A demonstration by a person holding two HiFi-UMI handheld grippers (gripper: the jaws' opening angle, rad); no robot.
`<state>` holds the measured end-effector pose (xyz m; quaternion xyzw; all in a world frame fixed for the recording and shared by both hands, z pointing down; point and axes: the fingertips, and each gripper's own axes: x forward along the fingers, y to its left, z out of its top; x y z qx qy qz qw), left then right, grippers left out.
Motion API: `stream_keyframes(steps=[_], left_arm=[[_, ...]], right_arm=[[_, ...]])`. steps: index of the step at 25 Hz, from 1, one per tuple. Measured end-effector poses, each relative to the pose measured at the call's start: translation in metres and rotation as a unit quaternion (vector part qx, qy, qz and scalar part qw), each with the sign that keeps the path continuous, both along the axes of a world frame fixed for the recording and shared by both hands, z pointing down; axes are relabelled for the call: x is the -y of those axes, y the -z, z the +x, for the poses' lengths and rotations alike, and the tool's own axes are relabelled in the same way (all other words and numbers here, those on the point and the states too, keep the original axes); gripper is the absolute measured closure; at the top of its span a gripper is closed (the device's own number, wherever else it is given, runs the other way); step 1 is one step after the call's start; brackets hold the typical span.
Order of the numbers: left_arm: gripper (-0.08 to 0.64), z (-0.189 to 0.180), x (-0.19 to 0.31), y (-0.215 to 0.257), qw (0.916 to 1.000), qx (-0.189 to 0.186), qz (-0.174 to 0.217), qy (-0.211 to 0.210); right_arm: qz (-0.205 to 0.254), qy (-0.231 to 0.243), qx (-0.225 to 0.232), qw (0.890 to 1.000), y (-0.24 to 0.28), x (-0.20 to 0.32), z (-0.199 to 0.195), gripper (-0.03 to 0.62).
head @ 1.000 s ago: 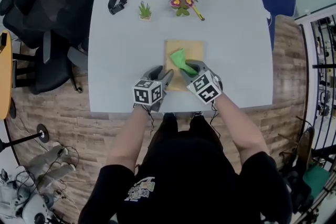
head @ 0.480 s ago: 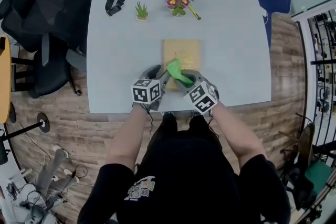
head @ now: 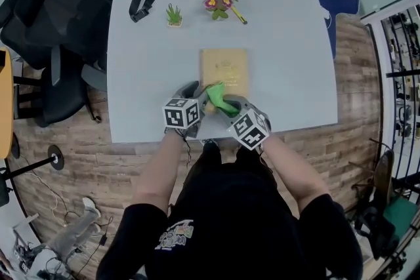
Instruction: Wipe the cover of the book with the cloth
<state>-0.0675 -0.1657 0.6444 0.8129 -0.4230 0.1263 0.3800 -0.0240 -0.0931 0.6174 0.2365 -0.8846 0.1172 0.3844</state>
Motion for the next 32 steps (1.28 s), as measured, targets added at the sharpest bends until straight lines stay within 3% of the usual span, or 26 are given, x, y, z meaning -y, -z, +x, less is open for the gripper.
stream_keyframes(steps=[6,11,17,22,32], left_arm=[[0.345,0.0,0.0,0.0,1.0,0.0,-0.002,0.0],[0.347,0.0,0.0,0.0,1.0,0.0,-0.003,0.0],[0.348,0.001,-0.001,0.002,1.0,-0.001,-0.002,0.001],[0.348,0.002,-0.001,0.001,1.0,-0.001,-0.002,0.0],[0.348,0.004,-0.002,0.002,0.9999,-0.007,-0.012,-0.005]], right_arm=[[-0.018,0.012,0.005,1.0,0.0,-0.01,-0.001,0.495],[-0.054,-0.002,0.056,0.997,0.009,-0.006,0.002,0.494],[-0.023,-0.041,0.076,0.996,0.025,0.039,0.012,0.494],[0.016,-0.061,0.055,0.997,0.029,0.091,0.011,0.494],[0.046,-0.034,0.015,0.998,0.016,0.165,-0.022,0.494]])
